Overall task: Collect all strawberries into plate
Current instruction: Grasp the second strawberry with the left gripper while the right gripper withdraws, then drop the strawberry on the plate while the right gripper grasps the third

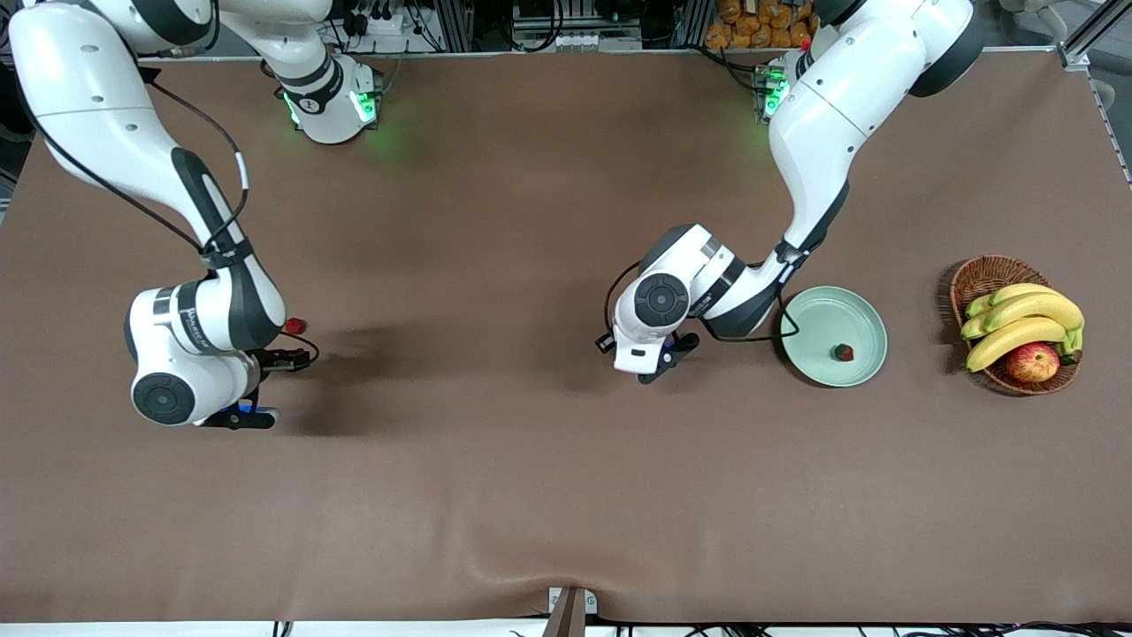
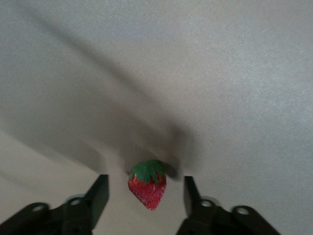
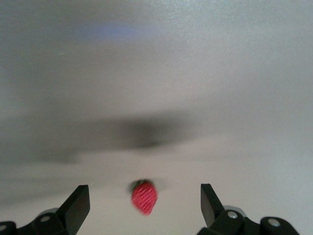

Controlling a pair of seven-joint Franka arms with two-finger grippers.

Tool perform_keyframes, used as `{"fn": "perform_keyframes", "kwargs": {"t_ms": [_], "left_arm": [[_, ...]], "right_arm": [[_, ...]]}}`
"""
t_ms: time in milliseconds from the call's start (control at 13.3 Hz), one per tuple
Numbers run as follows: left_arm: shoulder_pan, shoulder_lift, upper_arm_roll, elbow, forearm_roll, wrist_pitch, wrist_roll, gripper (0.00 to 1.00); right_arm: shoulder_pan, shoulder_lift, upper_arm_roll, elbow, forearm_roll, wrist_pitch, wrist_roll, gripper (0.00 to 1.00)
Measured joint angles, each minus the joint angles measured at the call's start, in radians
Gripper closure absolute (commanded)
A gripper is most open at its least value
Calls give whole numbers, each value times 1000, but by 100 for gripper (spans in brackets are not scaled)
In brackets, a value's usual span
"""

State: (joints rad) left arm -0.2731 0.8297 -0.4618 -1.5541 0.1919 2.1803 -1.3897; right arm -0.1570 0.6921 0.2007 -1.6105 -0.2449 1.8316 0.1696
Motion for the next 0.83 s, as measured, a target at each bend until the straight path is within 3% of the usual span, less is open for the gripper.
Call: {"fn": "perform_keyframes", "kwargs": {"t_ms": [527,677,828], "left_arm": [[18,-9,7,21,4,-26,52,100],[54,-45,6,37,4,-100,114,100],[102,-114,0,45,4,-199,202,100]], "right_arm": [[-36,4,11,-87,7,35,-58,4],[-36,4,12,-105,17,35,-58,14],[-36,4,12,-113,25,31,-58,32]]}}
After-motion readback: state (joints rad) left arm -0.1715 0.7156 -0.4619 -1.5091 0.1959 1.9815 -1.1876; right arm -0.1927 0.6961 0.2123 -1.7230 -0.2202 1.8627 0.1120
